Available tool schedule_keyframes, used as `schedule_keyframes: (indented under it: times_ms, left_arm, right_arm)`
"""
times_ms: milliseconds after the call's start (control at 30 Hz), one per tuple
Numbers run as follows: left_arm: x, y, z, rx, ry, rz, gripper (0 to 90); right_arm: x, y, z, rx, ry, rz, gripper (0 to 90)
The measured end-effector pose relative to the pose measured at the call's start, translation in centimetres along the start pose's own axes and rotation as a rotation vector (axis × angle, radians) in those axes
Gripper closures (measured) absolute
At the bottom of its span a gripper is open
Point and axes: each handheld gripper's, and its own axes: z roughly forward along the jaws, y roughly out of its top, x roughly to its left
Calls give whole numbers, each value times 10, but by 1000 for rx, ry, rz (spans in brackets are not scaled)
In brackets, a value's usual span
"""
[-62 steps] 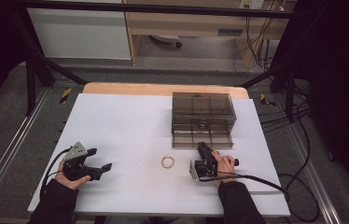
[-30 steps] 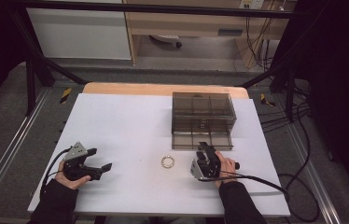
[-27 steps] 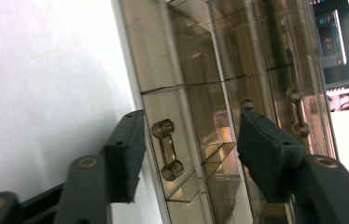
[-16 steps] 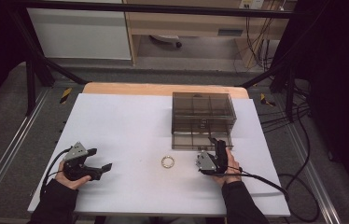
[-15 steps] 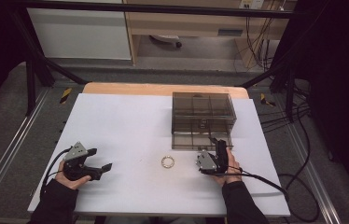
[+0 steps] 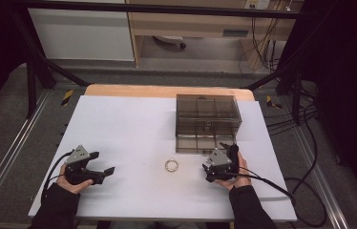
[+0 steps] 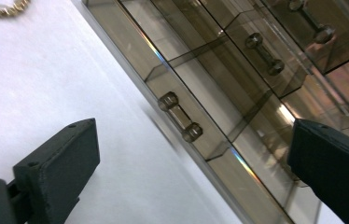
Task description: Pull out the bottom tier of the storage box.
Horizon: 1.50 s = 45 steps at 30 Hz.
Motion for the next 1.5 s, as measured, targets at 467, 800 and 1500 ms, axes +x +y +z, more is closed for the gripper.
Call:
schedule_keyframes:
  times_ms: [467, 800, 1500]
  left_arm:
    - [0, 0, 0, 3, 1, 3, 64]
    - [0, -1, 1, 8, -3, 1, 63]
    - [1, 0, 1, 7, -1, -3, 64]
  right_arm:
    - [-5, 4, -3, -21, 105, 140, 7]
    - [-6, 7, -4, -42, 183, 245, 6]
    - [-8, 14, -3, -69, 279, 383, 6]
